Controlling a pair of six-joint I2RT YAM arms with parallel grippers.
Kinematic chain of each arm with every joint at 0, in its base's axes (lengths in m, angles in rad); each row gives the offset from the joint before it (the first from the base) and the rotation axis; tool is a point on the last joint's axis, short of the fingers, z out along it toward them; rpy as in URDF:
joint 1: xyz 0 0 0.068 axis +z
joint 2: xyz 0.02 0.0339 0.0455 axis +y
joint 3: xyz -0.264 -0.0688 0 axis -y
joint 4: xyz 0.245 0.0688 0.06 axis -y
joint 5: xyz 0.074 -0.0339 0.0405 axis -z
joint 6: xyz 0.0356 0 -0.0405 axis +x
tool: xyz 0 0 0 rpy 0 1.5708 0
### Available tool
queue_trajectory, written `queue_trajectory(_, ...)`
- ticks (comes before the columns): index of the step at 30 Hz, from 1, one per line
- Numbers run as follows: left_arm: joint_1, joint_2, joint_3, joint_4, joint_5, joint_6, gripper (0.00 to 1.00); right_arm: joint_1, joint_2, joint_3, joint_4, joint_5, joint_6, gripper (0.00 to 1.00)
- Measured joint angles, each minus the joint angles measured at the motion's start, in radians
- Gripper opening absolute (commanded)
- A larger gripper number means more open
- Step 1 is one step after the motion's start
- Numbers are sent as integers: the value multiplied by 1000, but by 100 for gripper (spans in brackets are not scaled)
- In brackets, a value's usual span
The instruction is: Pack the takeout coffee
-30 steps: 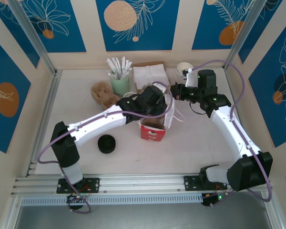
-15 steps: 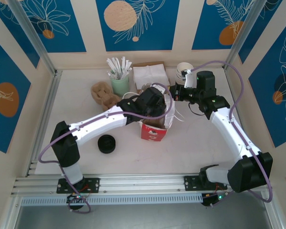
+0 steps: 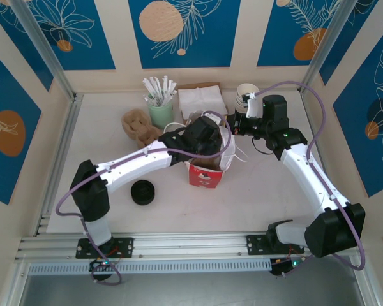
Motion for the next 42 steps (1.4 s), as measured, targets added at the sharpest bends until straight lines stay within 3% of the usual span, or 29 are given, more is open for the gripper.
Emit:
queue_trajectory(29,21,37,-38,59,26,-4,73,5,0,-3,-3,11,8,0)
queue_trajectory(42,27,-20,-40,18,-2,-4,72,11,-38,-14,-7,10,-1,0)
